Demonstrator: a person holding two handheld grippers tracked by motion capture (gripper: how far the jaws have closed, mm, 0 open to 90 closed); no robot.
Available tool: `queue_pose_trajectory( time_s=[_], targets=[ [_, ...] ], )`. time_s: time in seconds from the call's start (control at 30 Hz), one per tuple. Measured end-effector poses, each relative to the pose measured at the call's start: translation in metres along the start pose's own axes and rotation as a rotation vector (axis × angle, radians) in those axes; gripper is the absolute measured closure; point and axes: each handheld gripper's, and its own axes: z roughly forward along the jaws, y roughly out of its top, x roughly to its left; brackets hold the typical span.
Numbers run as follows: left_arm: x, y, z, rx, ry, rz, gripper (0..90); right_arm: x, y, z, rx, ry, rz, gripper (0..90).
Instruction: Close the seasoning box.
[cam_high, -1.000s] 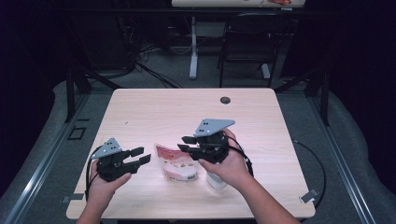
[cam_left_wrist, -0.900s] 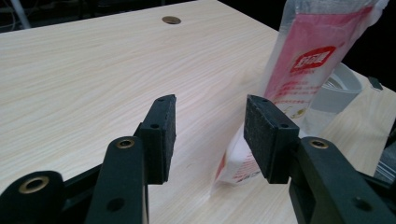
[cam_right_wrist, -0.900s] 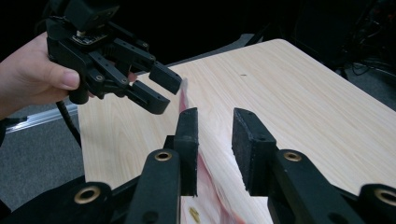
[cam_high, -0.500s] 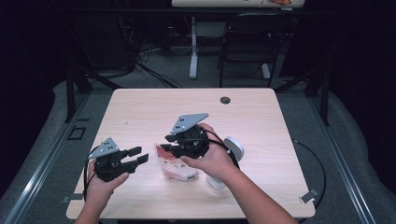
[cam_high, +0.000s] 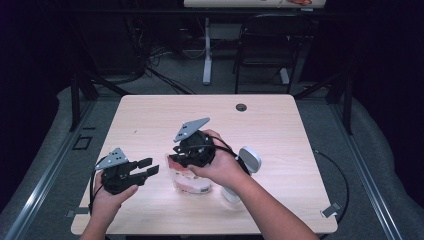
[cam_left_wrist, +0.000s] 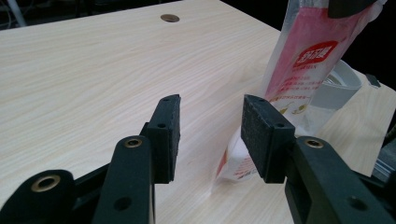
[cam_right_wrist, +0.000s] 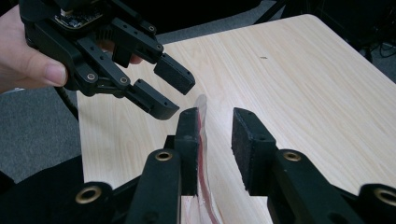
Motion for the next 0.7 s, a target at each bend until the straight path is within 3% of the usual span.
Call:
queue_pose_trajectory(
  time_s=[0.7],
  targets=[
    [0.001,-0.001,0.001,0.009,0.000,-0.002,57.1,0.003,0.006,0.026,0.167,0.045,-0.032,79.7]
  ],
)
